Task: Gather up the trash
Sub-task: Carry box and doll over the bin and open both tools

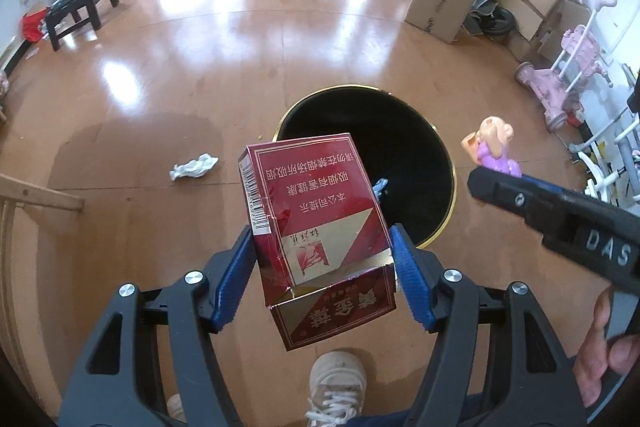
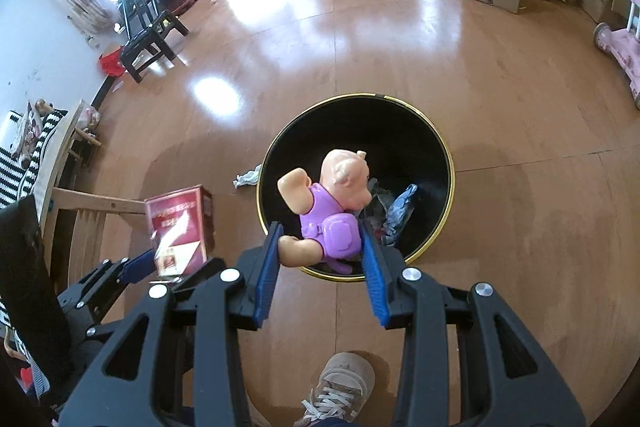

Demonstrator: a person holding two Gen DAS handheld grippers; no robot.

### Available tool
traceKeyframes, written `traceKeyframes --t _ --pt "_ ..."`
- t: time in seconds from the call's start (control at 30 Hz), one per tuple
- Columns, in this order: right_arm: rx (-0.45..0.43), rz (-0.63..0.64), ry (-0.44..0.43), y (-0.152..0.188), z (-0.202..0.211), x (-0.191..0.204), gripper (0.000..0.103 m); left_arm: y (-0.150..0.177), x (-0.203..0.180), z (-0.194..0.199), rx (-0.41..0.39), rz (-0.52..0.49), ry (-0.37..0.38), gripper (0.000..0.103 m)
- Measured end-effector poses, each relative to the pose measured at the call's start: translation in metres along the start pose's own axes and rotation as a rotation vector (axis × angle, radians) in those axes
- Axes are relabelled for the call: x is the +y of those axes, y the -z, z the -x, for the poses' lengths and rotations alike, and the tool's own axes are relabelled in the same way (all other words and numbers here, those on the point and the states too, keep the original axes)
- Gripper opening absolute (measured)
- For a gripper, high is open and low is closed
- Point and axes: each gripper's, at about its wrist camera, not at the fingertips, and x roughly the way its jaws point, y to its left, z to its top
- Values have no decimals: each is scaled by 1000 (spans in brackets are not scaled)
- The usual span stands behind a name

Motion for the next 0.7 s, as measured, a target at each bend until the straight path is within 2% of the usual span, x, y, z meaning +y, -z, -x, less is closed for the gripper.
traceKeyframes --t 0.47,0.7 --pt "37 -45 24 -32 -36 -16 39 -33 6 -63 61 22 1 66" --pt "54 -70 34 -41 -51 -28 39 -41 5 -82 78 22 19 66"
